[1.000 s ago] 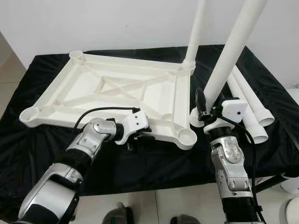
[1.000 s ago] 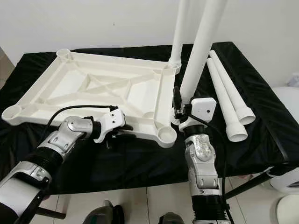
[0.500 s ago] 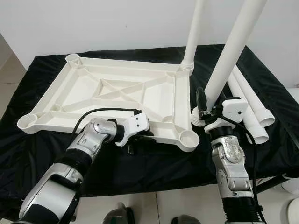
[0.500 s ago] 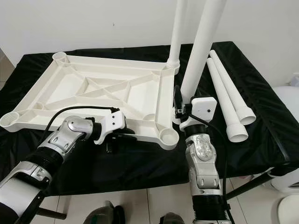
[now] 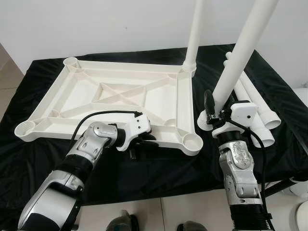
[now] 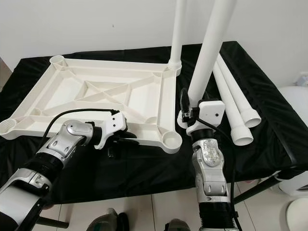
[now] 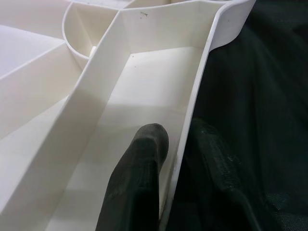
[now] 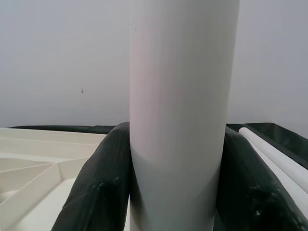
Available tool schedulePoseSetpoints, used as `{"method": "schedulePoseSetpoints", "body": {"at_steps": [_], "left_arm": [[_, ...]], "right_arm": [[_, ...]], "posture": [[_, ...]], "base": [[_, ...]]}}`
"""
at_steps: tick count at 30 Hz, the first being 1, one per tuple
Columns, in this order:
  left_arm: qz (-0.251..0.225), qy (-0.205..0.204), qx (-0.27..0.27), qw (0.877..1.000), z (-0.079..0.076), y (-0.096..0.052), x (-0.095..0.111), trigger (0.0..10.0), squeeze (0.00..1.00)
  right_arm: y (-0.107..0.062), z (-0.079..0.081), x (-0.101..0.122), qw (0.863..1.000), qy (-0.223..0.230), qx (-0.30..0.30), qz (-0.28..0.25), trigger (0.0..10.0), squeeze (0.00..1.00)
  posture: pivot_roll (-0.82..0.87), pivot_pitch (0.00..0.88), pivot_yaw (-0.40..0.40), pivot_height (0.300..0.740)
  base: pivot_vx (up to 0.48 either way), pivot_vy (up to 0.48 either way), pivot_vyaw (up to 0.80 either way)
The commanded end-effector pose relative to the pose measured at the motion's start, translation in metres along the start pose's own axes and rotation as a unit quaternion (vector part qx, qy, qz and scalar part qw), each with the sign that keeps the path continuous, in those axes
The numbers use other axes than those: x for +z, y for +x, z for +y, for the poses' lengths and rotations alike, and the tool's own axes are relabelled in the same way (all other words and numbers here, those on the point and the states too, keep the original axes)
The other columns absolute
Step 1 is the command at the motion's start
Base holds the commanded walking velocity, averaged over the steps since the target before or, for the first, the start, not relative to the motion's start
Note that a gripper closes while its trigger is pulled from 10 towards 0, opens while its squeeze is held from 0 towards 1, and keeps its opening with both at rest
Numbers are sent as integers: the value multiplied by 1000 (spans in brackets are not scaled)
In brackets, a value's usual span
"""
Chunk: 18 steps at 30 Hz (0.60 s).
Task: Building children table
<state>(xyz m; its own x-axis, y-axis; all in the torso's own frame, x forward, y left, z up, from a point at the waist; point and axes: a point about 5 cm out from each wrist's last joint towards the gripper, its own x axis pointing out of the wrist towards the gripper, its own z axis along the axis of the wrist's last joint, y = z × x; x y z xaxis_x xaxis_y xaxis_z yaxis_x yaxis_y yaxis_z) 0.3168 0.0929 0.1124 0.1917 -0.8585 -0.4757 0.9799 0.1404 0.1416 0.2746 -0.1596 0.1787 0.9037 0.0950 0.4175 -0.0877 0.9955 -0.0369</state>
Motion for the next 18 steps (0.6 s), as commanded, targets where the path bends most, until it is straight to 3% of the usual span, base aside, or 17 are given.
{"method": "schedulePoseSetpoints", "body": {"at_steps": [1,10,18], "left_arm": [[19,-53,93,994,6,-11,-22,10000,0],[18,-87,163,983,4,-8,-18,10000,0],[27,-104,186,977,-2,-12,-19,10000,0]], "right_arm": [[1,0,4,1000,-3,3,-7,10000,0],[0,0,5,1000,-5,6,-7,10000,0],[-1,1,5,1000,-5,7,-6,10000,0]], "posture": [[-13,58,88,740],[-17,56,92,740],[-19,45,92,740]], "base": [[0,0,0],[0,0,0],[0,0,0]]}}
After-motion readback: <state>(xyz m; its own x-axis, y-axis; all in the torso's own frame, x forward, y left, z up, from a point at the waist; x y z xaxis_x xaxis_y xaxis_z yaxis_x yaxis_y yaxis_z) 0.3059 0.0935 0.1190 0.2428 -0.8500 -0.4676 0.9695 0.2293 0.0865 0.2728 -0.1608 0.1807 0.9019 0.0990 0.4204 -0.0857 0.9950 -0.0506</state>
